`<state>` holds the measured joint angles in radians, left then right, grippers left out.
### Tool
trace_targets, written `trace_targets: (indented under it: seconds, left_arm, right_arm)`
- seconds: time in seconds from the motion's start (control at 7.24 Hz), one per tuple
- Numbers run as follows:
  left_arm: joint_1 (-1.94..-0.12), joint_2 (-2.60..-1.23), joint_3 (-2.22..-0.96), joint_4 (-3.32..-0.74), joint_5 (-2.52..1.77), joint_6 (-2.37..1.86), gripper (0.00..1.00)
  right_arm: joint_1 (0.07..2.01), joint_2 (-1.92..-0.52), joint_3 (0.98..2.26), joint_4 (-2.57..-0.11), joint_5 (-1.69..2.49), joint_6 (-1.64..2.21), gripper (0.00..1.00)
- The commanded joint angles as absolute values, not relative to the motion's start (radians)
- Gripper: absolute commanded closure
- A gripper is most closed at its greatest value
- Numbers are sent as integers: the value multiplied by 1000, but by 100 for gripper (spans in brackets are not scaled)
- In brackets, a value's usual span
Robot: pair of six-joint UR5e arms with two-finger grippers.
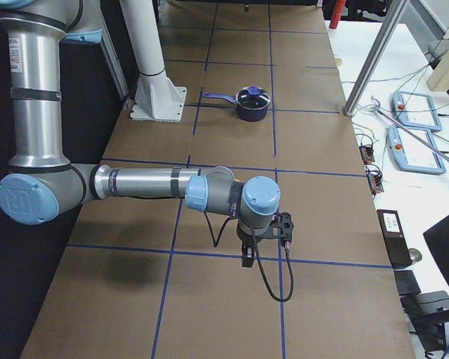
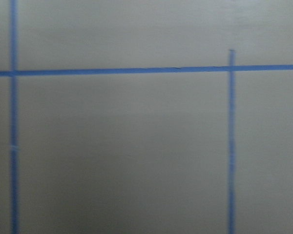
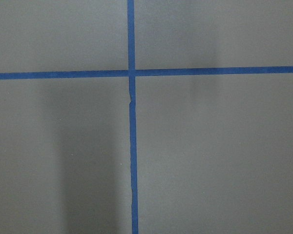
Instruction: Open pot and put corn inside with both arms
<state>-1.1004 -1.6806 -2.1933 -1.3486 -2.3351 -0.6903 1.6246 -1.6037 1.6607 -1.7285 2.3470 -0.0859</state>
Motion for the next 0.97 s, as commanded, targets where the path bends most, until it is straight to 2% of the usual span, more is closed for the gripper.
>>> trace_targets:
  seconds: [0.0,0.28,0.55,0.83]
  left_arm:
    - [-889,-1880,-2194,-1283,-2222,-952,0]
    - [-774,-2128,-2131,-1122,-2105,-1035,0]
    - [-747,-2329,-1929,-1127,-2102,-1075,0]
    - [-742,-2475,-1776,-1155,-2094,-1094,0]
  right_arm:
    - [1621,-1562,1663,-1730,2350,-80,0]
    - [1621,-1562,1654,-1730,2349,-81,0]
    - [1621,-1566,1651,-1730,2371,-81,0]
    - [1621,-1569,1649,-1730,2404,-80,0]
